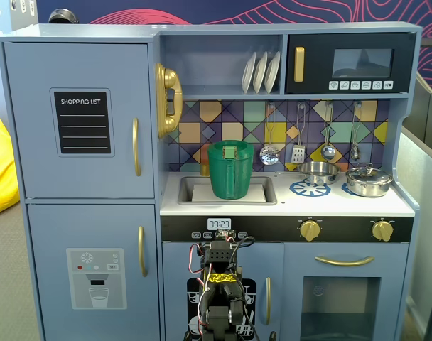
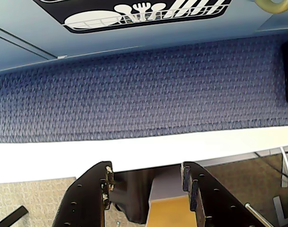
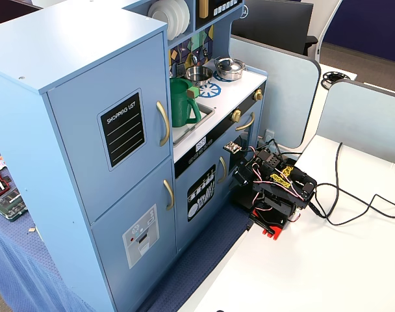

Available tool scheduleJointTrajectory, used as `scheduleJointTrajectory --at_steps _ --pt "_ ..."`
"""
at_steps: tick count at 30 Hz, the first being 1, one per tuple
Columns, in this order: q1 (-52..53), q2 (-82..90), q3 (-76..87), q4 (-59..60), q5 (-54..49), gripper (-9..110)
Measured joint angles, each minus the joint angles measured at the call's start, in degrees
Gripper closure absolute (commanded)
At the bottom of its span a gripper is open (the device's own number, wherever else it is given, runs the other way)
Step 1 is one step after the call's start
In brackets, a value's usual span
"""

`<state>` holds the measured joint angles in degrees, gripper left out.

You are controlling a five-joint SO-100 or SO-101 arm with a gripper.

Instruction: Open the left cabinet door

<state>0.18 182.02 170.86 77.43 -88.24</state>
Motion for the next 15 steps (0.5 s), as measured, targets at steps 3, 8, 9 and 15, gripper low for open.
scheduleJointTrajectory --at_steps 3,8,9,15 --pt "0.0 0.4 0.0 0.0 0.0 101" --pt "0.0 0.5 0.0 0.1 0.0 101" --pt "0.0 0.5 0.0 0.1 0.0 101" --pt "0.0 0.5 0.0 0.3 -0.4 101"
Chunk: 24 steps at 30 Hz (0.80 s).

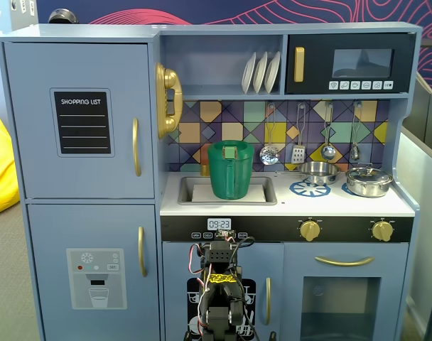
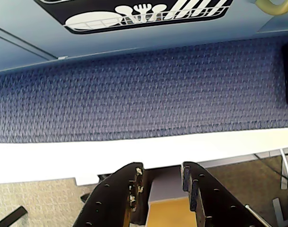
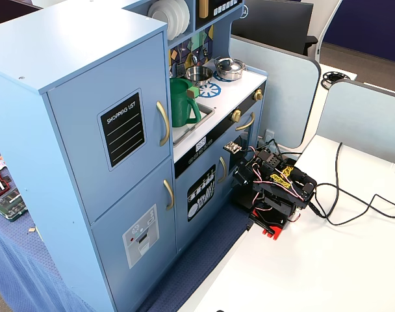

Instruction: Open the left cabinet door

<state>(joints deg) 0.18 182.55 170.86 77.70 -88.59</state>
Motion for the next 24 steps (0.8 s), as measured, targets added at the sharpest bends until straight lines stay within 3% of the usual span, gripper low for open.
scheduleJointTrajectory --at_steps 13,24 --pt "-5.8 -1.1 1.5 -2.6 -3.3 101" --pt "-20.3 -1.3 0.6 -46.0 -0.9 97"
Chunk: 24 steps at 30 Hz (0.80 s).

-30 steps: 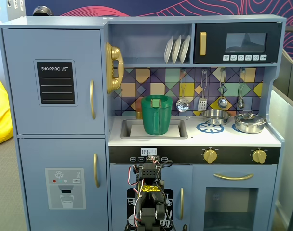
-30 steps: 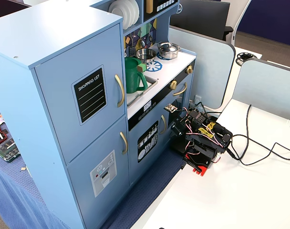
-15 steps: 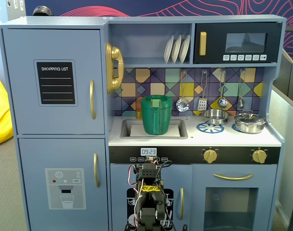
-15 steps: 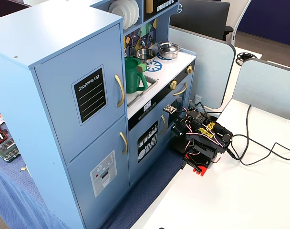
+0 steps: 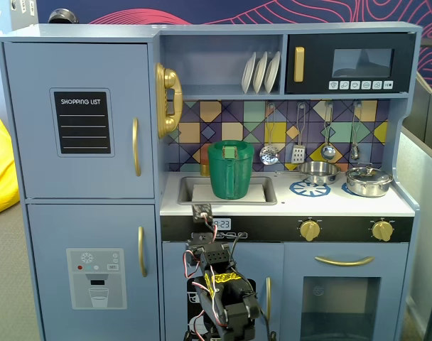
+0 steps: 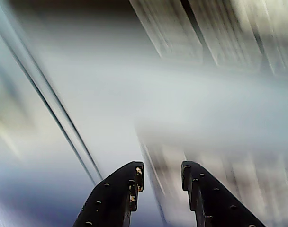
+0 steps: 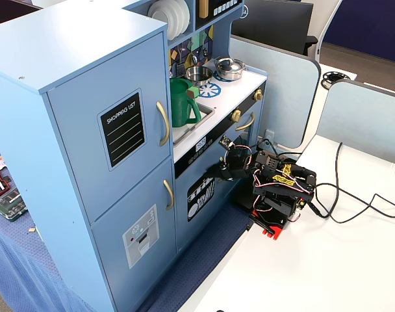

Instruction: Open the left cabinet door

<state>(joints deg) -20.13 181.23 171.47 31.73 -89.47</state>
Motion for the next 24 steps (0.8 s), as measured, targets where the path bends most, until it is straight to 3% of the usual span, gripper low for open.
scheduleJointTrajectory --at_steps 13,24 --pt "-10.7 -14.3 -22.1 -19.0 -4.9 93" --pt "-15.7 -26.8 -36.7 -23.9 -11.2 84"
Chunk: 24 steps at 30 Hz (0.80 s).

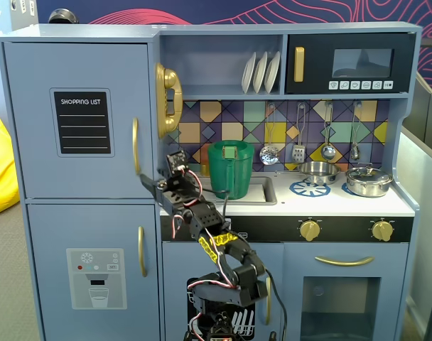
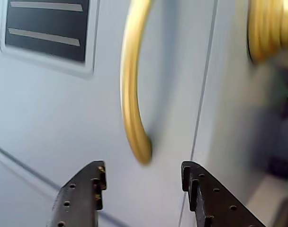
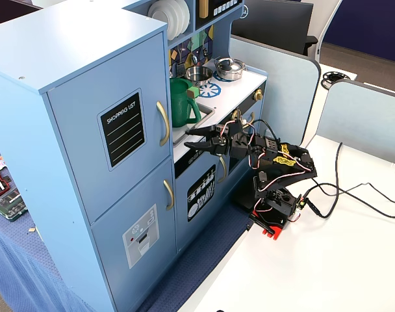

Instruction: Open the left cabinet door

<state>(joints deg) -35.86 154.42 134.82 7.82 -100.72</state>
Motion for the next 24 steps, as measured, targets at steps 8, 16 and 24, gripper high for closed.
scheduleJointTrajectory --at_steps 8,16,24 --pt "-0.2 -10.9 -11.0 -3.4 -0.6 84" --pt "-3.3 -19.6 -18.8 -5.8 -2.8 86" --pt "-8.7 -21.8 -20.6 -5.9 -6.8 87"
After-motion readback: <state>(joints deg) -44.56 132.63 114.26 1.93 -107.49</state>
